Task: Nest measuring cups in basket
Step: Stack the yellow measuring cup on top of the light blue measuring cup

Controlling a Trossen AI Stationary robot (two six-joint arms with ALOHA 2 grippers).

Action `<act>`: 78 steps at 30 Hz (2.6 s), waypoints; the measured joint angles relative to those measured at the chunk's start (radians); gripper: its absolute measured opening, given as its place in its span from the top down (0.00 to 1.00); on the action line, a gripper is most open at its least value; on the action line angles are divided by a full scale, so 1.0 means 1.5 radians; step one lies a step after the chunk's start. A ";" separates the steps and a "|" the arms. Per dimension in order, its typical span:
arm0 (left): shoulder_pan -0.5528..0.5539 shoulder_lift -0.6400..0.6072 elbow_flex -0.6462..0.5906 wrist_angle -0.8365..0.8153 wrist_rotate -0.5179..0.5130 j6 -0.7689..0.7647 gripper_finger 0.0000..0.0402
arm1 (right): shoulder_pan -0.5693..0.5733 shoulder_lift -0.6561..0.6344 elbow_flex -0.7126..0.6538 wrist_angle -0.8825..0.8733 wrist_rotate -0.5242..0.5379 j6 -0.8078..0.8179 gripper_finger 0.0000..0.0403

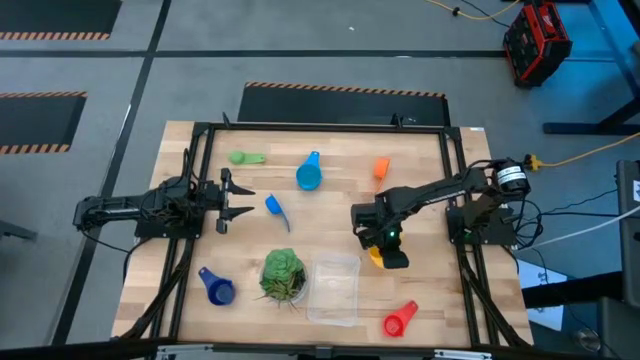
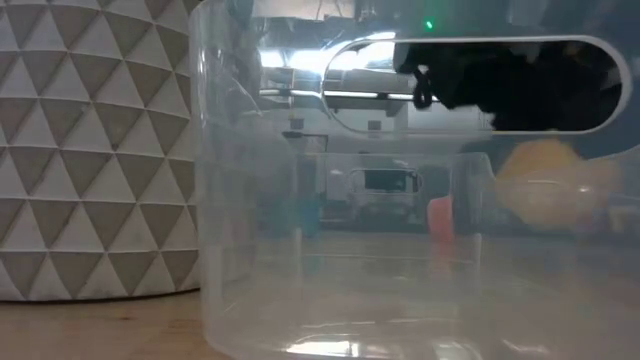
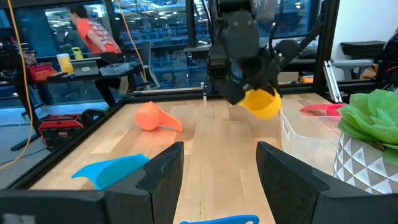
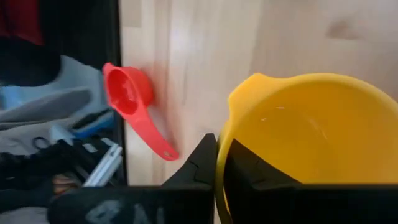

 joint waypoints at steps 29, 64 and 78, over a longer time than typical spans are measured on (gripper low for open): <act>0.000 0.000 0.000 0.000 0.000 0.000 0.52 | -0.162 -0.001 0.283 -0.081 0.283 -0.485 0.96; 0.000 0.000 0.000 0.000 0.000 0.000 0.52 | -0.291 0.147 0.282 0.279 0.280 -0.801 0.96; 0.000 0.000 0.000 0.000 0.000 0.001 0.52 | -0.291 0.198 0.283 0.319 0.252 -0.715 0.96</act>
